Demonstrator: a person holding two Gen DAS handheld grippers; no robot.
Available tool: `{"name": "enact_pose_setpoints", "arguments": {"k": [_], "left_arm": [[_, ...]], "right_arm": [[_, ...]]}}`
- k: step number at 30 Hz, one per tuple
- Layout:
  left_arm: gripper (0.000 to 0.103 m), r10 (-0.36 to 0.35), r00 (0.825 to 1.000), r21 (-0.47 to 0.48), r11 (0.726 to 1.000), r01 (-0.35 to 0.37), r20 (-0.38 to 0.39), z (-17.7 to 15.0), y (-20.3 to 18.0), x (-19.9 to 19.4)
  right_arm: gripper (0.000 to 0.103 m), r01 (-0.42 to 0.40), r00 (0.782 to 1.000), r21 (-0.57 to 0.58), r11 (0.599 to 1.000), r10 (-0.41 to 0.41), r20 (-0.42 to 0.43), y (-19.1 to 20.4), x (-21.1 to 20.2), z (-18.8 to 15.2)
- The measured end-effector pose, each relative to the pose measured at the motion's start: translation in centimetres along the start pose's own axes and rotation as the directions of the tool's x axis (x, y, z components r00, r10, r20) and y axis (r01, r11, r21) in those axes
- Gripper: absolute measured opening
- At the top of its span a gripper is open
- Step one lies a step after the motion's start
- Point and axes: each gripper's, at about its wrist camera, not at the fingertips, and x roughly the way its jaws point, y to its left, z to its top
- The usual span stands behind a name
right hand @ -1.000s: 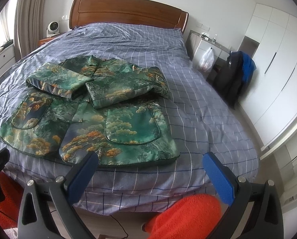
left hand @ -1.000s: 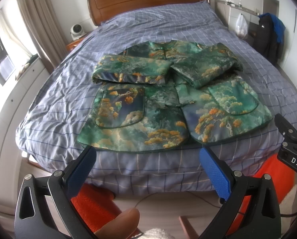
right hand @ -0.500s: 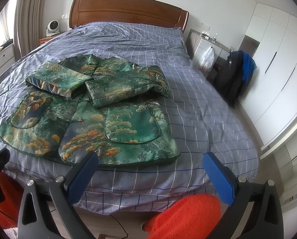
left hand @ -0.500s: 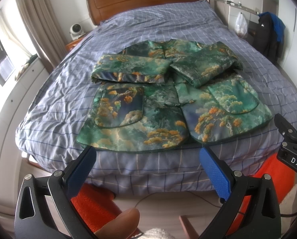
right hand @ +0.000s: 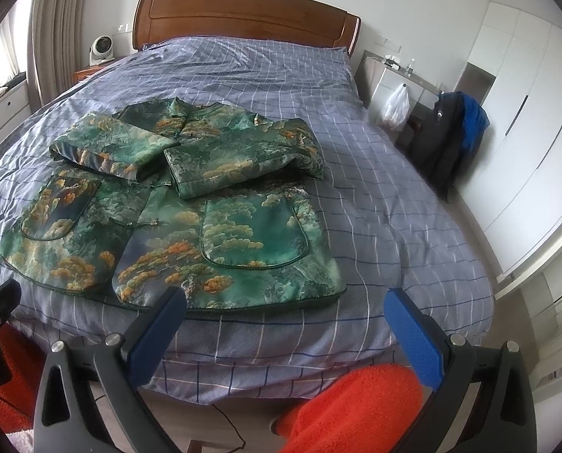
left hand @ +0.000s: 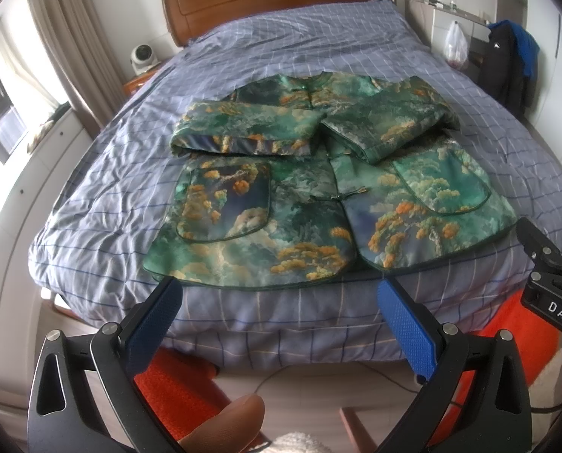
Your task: Fold large clothes
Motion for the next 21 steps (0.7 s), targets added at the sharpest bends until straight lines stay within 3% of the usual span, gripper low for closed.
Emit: {"name": "enact_pose_setpoints", "arguments": {"k": [21], "left_arm": [[0.103,0.003,1.0,0.003,1.0,-0.003,0.0,0.1,-0.19,0.03]], "right_arm": [[0.103,-0.006,1.0,-0.002,1.0,0.006,-0.001,0.16,-0.1,-0.15]]}}
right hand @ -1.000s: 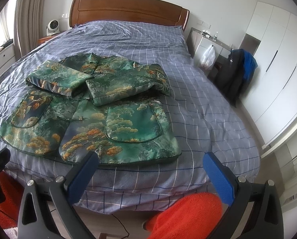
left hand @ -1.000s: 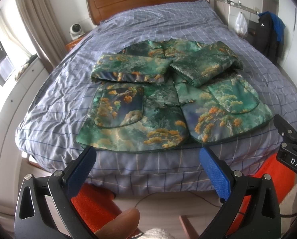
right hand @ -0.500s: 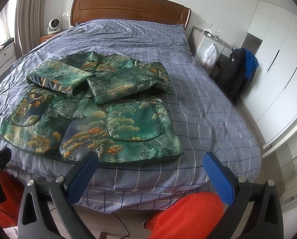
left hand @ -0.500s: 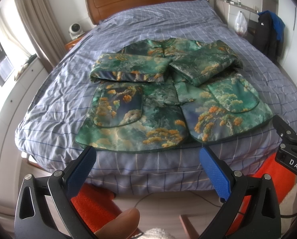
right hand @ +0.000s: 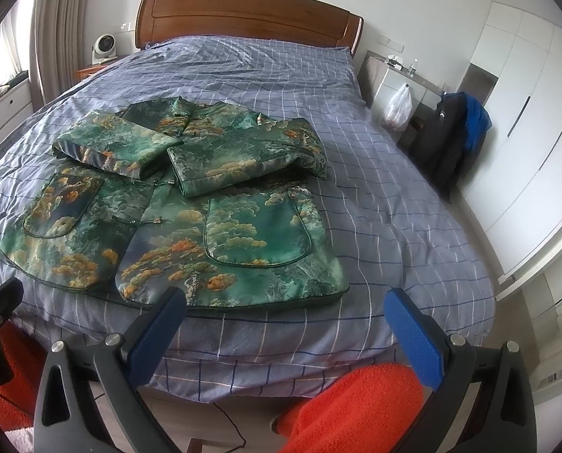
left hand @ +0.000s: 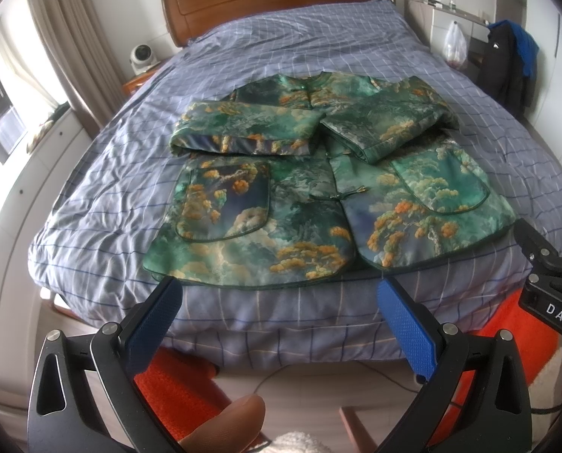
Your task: Fold large clothes
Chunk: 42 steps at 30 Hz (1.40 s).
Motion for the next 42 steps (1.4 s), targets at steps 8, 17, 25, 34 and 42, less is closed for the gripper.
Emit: {"name": "enact_pose_setpoints", "arguments": {"k": [8,17,25,34,42], "left_arm": [[0.103,0.001,1.0,0.0,1.0,-0.001,-0.001,-0.02,-0.03,0.01],[0.103,0.002,1.0,0.0,1.0,-0.002,-0.001,0.08,-0.13,0.02],[0.103,0.003,1.0,0.001,1.0,-0.003,-0.001,0.12,-0.19,0.03],[0.103,0.004,1.0,0.002,1.0,-0.004,-0.001,0.09,-0.22,0.04],[0.103,0.005,1.0,0.002,1.0,-0.005,-0.002,0.19,-0.26,0.05]], "right_arm": [[0.103,0.0,1.0,-0.001,1.0,0.0,-0.001,-0.03,-0.02,0.0],[0.103,0.001,1.0,-0.001,1.0,-0.001,-0.001,-0.03,-0.05,-0.02],[0.103,0.001,1.0,-0.001,1.0,-0.001,-0.002,-0.05,-0.02,0.01],[0.103,0.0,1.0,-0.001,1.0,0.0,-0.003,-0.05,0.0,0.03],[0.103,-0.003,1.0,-0.002,1.0,0.003,-0.003,-0.08,-0.07,-0.02]]}}
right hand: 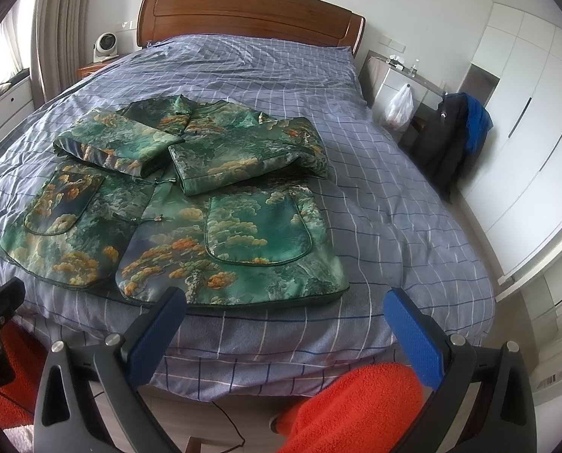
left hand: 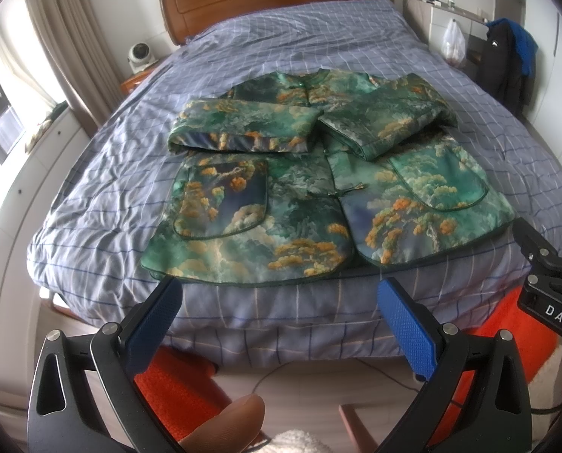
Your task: Fold large clothes
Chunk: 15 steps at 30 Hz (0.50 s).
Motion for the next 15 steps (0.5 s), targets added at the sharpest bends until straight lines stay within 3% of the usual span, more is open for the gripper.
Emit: {"name": "enact_pose_setpoints", "arguments": {"k": [15], "left_arm": [[0.103,0.002,1.0,0.002,1.0,-0.002,0.001,0.08,-0.05,0.0]], "right_arm": [[0.103,0.005,1.0,-0.025,1.0,-0.005,0.004,0.15,-0.22,-0.11]]}}
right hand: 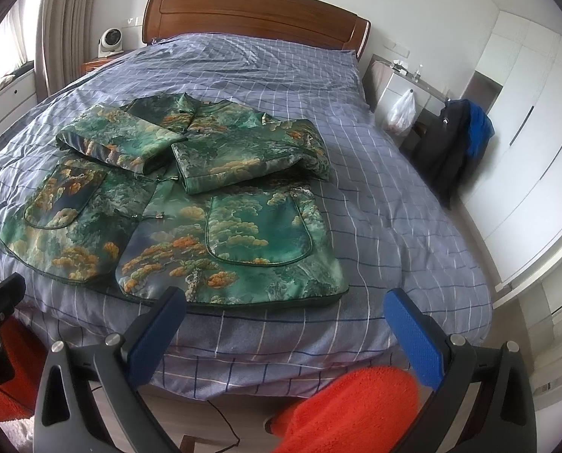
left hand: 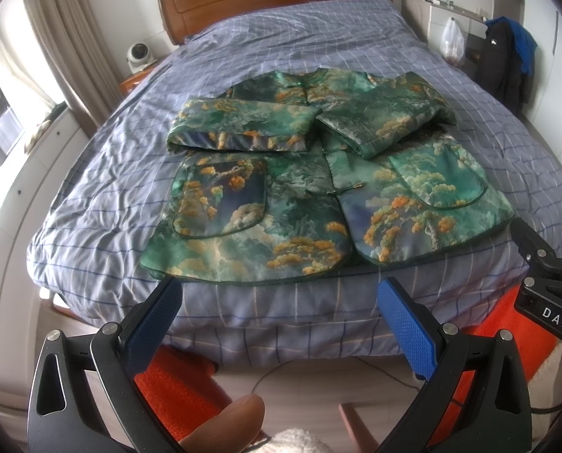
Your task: Fold large clothes
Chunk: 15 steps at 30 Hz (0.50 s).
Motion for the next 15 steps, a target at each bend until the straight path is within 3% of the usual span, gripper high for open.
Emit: {"name": "enact_pose_setpoints", "arguments": {"k": [15], "left_arm": [[0.103,0.002,1.0,0.003,1.0,-0.002,0.002,-0.09,-0.07,-0.01]], "right_arm": [[0.103,-0.001,1.0,-0.004,1.0,0.001,0.002,0.05,-0.13,0.18]]}}
